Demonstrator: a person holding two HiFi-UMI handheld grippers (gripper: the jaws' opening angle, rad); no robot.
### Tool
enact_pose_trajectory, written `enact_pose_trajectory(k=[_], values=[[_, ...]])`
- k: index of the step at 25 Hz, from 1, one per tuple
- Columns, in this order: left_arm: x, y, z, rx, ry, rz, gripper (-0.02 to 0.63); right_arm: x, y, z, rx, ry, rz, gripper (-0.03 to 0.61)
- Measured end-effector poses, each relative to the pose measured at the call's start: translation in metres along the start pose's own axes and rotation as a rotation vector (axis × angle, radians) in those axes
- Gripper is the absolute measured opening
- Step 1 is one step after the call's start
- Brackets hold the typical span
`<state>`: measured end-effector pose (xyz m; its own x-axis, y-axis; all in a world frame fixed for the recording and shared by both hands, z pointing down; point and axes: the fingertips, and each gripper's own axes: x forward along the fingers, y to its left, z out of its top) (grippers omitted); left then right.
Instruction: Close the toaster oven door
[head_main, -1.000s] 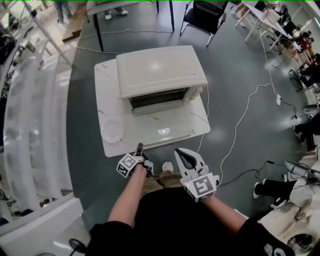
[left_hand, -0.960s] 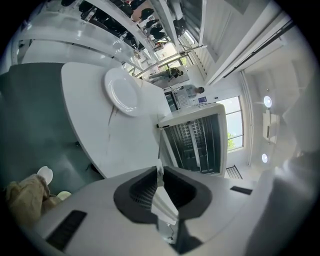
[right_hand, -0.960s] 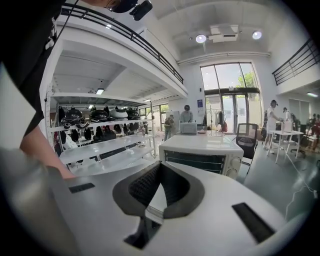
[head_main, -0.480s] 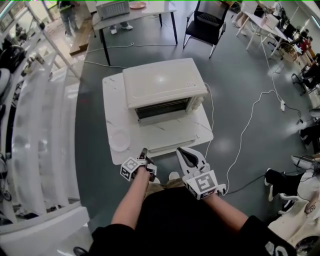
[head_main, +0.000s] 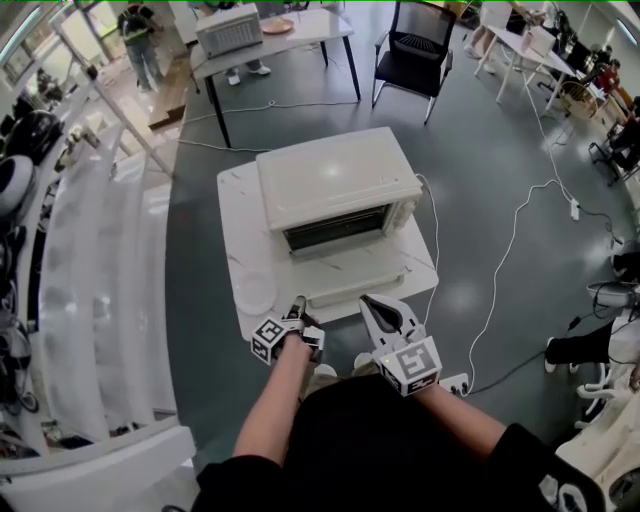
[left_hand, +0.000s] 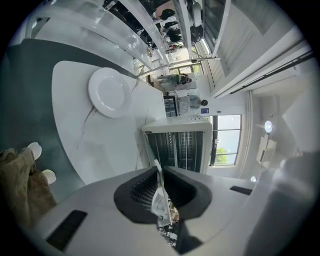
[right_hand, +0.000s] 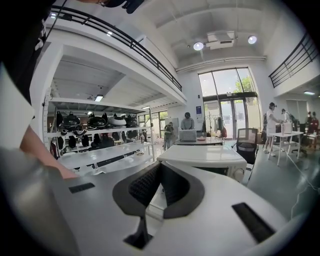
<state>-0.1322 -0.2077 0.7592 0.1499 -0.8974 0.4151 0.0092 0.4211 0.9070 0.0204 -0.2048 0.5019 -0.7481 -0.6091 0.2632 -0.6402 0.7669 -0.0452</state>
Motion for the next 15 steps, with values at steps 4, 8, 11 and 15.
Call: enact_pose_trajectory(k=[4, 8, 11, 15], values=[[0.002, -0.009, 0.003, -0.028, 0.01, 0.001, 0.052, 0.001, 0.001, 0.002, -0.007, -0.002, -0.007, 0.021], [0.003, -0.016, 0.007, -0.058, 0.004, -0.005, 0.052, 0.003, 0.005, 0.004, -0.009, -0.017, 0.0, 0.021], [0.004, -0.021, 0.008, -0.08, -0.001, -0.012, 0.052, 0.001, 0.006, 0.006, -0.019, -0.008, -0.001, 0.021], [0.008, -0.033, 0.014, -0.09, 0.007, -0.035, 0.055, 0.002, 0.006, 0.008, -0.013, 0.002, -0.014, 0.021]])
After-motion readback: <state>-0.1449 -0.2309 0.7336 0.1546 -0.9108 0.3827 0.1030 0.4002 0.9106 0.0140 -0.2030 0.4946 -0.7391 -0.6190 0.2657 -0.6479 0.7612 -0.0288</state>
